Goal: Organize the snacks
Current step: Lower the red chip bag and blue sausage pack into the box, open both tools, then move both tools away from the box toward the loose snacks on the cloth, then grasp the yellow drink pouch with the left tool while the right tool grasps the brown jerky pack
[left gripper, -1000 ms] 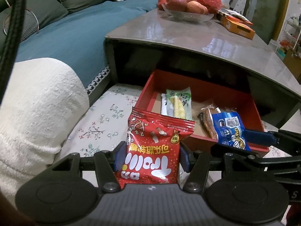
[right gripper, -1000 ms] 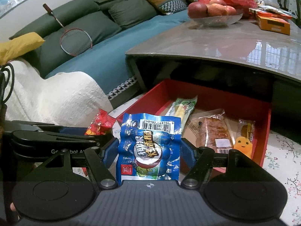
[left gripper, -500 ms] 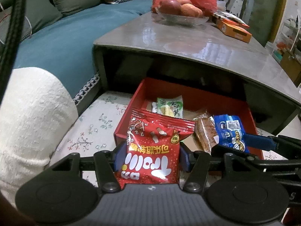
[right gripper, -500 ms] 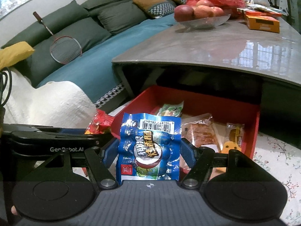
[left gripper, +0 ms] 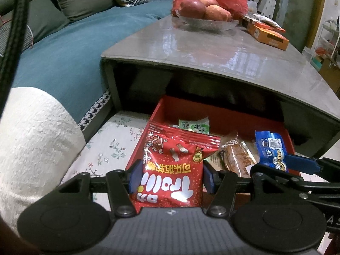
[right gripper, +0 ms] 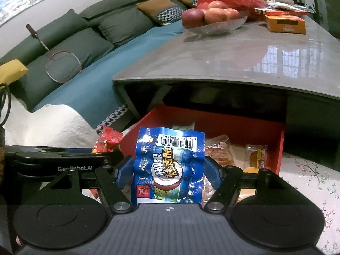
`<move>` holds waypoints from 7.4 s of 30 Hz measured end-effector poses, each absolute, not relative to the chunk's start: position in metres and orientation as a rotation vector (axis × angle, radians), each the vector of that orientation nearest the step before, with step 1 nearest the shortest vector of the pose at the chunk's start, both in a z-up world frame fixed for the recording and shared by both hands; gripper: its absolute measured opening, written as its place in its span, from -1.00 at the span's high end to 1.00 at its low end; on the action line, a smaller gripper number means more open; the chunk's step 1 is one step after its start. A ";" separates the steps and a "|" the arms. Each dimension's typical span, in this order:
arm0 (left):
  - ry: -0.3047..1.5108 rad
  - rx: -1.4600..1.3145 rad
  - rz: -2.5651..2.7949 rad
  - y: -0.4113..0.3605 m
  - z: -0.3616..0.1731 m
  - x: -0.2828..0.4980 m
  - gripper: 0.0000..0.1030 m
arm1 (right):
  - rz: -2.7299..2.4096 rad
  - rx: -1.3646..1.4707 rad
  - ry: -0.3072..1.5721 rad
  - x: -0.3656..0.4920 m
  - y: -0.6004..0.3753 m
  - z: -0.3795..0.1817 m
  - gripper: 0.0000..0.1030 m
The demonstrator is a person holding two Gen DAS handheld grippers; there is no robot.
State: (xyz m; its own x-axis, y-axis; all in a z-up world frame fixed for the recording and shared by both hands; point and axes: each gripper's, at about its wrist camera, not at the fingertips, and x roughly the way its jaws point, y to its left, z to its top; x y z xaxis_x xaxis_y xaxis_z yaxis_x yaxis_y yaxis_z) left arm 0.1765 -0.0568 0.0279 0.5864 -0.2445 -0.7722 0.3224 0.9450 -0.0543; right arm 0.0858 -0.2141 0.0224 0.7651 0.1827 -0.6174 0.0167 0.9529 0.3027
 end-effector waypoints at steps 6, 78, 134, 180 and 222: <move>0.889 0.102 -0.337 -0.062 0.024 0.185 0.02 | 0.076 0.307 0.698 0.092 -0.221 0.020 -0.48; 0.877 0.163 -0.351 -0.087 0.018 0.209 -0.30 | -0.002 0.326 0.771 0.123 -0.239 -0.010 -0.68; 0.899 0.138 -0.327 -0.020 0.033 0.090 -0.30 | 0.117 0.283 0.833 0.037 -0.190 -0.001 -0.77; 1.015 0.448 -0.817 0.007 -0.029 -0.005 0.42 | 0.143 0.366 1.039 0.010 -0.191 -0.060 -0.88; 0.969 -0.049 -0.473 0.149 0.019 0.045 0.38 | 0.203 -0.191 1.074 -0.012 0.001 -0.077 -0.78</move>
State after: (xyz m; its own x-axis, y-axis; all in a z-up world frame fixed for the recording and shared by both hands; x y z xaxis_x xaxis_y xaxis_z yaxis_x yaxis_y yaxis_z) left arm 0.0450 0.1486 0.0193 0.4731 -0.4081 -0.7808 0.3647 0.8975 -0.2481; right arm -0.0123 0.0009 -0.0774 0.4614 0.0709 -0.8843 -0.2563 0.9649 -0.0564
